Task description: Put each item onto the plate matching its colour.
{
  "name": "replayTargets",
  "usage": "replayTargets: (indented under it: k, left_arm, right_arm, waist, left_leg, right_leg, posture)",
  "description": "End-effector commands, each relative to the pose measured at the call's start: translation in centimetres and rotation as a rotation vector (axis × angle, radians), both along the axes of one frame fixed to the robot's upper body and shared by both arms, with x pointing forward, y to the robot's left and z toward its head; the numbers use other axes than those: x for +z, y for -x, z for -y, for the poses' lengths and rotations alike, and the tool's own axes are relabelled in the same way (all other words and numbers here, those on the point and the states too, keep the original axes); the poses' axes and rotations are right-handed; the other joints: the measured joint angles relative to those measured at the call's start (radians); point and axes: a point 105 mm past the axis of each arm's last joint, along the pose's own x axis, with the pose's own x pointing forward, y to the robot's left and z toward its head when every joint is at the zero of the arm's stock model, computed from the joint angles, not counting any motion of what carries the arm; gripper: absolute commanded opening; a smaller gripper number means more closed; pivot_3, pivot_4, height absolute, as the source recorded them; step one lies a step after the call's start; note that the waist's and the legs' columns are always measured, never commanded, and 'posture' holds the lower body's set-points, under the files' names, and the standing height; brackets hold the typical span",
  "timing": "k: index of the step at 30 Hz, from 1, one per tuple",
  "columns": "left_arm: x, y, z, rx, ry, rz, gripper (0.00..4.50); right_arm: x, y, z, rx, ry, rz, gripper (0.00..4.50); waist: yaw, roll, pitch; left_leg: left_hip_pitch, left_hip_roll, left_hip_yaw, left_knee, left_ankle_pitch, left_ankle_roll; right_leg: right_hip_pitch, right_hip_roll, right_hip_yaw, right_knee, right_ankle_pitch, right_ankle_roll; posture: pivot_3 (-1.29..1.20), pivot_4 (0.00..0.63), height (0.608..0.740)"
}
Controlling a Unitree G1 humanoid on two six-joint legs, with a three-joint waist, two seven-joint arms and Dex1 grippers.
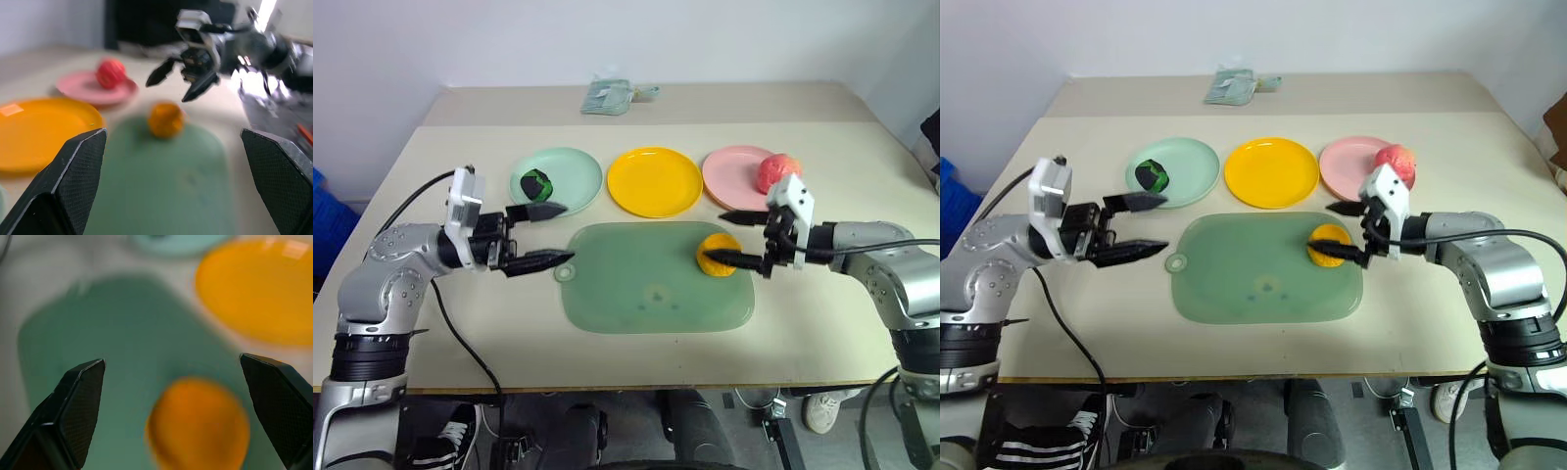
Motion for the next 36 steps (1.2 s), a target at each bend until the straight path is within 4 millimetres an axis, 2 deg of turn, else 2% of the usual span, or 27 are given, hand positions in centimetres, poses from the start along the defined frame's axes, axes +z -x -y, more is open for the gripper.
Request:
replayTargets:
  k: [1, 8, 10, 13, 14, 15, 19, 21, 23, 25, 27, 29, 33, 35, 36]
  left_arm:
    - [0.4, 0.3, 0.2, -0.029, -0.036, 0.037, 4.50]
    - [0.4, 0.1, 0.4, -0.025, -0.027, 0.045, 4.50]
    - [0.4, 0.1, 0.3, -0.020, -0.026, 0.049, 4.50]
    - [0.6, -0.1, 0.3, -0.002, -0.016, 0.061, 4.50]
    - [0.7, -0.2, 0.2, 0.008, -0.008, 0.062, 4.50]
    - [0.9, -0.3, 0.1, 0.018, -0.001, 0.065, 4.50]
    - [2.0, -1.8, -0.1, 0.115, 0.068, 0.096, 4.50]
    - [2.2, -3.0, -0.3, 0.197, 0.080, 0.090, 4.50]
    - [1.7, -3.8, -0.5, 0.245, 0.065, 0.052, 4.50]
    - [1.3, -4.7, -0.8, 0.319, 0.047, 0.088, 4.50]
    - [1.3, -5.2, -1.1, 0.365, 0.053, 0.108, 4.50]
    - [1.4, -5.5, -1.1, 0.389, 0.039, 0.133, 4.50]
    - [1.7, -5.0, -0.8, 0.373, 0.052, 0.144, 4.50]
    - [1.9, -4.7, -0.6, 0.372, 0.058, 0.154, 4.50]
    - [1.8, -4.6, -0.5, 0.370, 0.062, 0.155, 4.50]
  right_arm:
    - [0.2, -0.4, 0.3, -0.015, 0.064, 0.059, 4.47]
    - [-2.6, -1.4, 1.6, -0.096, 0.145, 0.046, 4.47]
    - [-3.2, -1.1, 1.2, -0.090, 0.109, -0.021, 4.47]
    - [-2.9, -0.7, 0.6, -0.058, 0.092, -0.020, 3.61]
    - [-1.7, -1.1, 0.2, -0.066, 0.042, 0.020, 3.25]
    - [-0.5, -1.5, -0.3, -0.072, -0.019, 0.043, 3.08]
    - [6.5, -3.8, -1.9, -0.118, -0.337, 0.178, 3.08]
    - [7.9, -5.7, -2.4, -0.183, -0.354, 0.273, 3.08]
    - [7.3, -7.8, -2.6, -0.262, -0.312, 0.302, 3.08]
    - [6.1, -10.0, -2.8, -0.341, -0.235, 0.343, 3.08]
    - [5.4, -11.6, -4.1, -0.364, -0.253, 0.345, 3.08]
    - [5.0, -12.7, -4.9, -0.381, -0.275, 0.350, 3.08]
    - [4.3, -14.2, -4.7, -0.447, -0.338, 0.317, 3.08]
    - [4.7, -14.3, -4.4, -0.442, -0.363, 0.337, 4.11]
    - [5.1, -14.1, -4.4, -0.426, -0.395, 0.330, 4.40]
  waist:
    - [0.005, 0.000, 0.000]
    - [0.014, 0.000, 0.000]
    - [0.014, 0.000, 0.000]
    - [0.014, 0.000, 0.000]
    - [0.014, 0.000, 0.000]
    - [0.012, 0.000, 0.000]
    - [0.005, 0.001, 0.001]
    - [0.009, 0.001, 0.001]
    - [0.014, 0.000, 0.000]
    - [0.014, -0.002, -0.001]
    - [0.009, -0.001, -0.001]
    - [0.006, -0.001, -0.001]
    - [0.003, 0.000, 0.000]
    - [0.003, 0.000, 0.000]
    - [0.002, 0.000, 0.000]
  left_leg:
    - [0.001, 0.001, 0.000, 0.000, 0.000, 0.000]
    - [0.000, 0.002, -0.002, -0.001, 0.001, -0.002]
    - [0.000, 0.002, -0.002, 0.000, 0.001, -0.003]
    - [0.000, 0.002, -0.002, -0.001, 0.001, -0.002]
    - [0.000, 0.002, -0.002, -0.001, 0.001, -0.002]
    - [0.000, 0.002, -0.002, -0.001, 0.001, -0.002]
    - [0.000, 0.002, -0.002, -0.001, 0.001, -0.003]
    - [-0.001, 0.002, -0.003, -0.001, 0.002, -0.004]
    - [-0.001, 0.003, -0.004, -0.001, 0.006, -0.010]
    - [-0.001, 0.002, -0.005, -0.002, 0.006, -0.011]
    - [-0.001, 0.001, -0.004, -0.002, 0.006, -0.010]
    - [-0.002, 0.000, -0.003, -0.002, 0.005, -0.010]
    - [-0.008, 0.001, -0.003, -0.003, 0.006, -0.010]
    - [-0.010, 0.001, -0.004, -0.003, 0.006, -0.010]
    - [-0.010, 0.001, -0.004, -0.003, 0.006, -0.010]
  right_leg:
    - [0.000, 0.001, 0.000, 0.000, 0.000, 0.000]
    - [0.000, 0.002, -0.002, 0.001, 0.000, 0.000]
    - [0.000, 0.001, -0.002, 0.001, 0.000, 0.000]
    - [0.000, 0.001, -0.002, 0.000, 0.000, 0.000]
    - [0.000, 0.001, -0.002, 0.000, 0.000, 0.000]
    - [0.000, 0.001, -0.002, 0.000, 0.000, 0.000]
    - [-0.001, 0.002, -0.001, 0.001, 0.000, 0.000]
    - [-0.002, 0.002, -0.002, 0.002, 0.000, 0.000]
    - [-0.002, 0.002, -0.003, 0.002, 0.000, 0.000]
    - [-0.002, 0.002, -0.004, 0.001, 0.000, 0.000]
    - [-0.001, 0.001, -0.003, 0.001, 0.000, 0.000]
    - [-0.002, 0.000, -0.002, 0.002, 0.000, -0.001]
    - [-0.010, 0.001, -0.002, 0.003, 0.000, -0.001]
    - [-0.010, 0.001, -0.003, 0.002, 0.000, -0.001]
    - [-0.010, 0.001, -0.003, 0.002, 0.000, -0.001]
  posture:
    - [0.00, 0.150, 0.740]
    - [0.00, 0.150, 0.740]
    - [0.00, 0.150, 0.740]
    - [0.00, 0.150, 0.740]
    - [0.00, 0.150, 0.740]
    - [0.00, 0.150, 0.740]
    - [0.00, 0.150, 0.740]
    - [0.00, 0.150, 0.740]
    - [0.00, 0.150, 0.740]
    - [0.00, 0.150, 0.740]
    - [0.00, 0.150, 0.740]
    - [0.00, 0.150, 0.740]
    - [0.00, 0.150, 0.740]
    - [0.00, 0.150, 0.740]
    - [0.00, 0.150, 0.740]
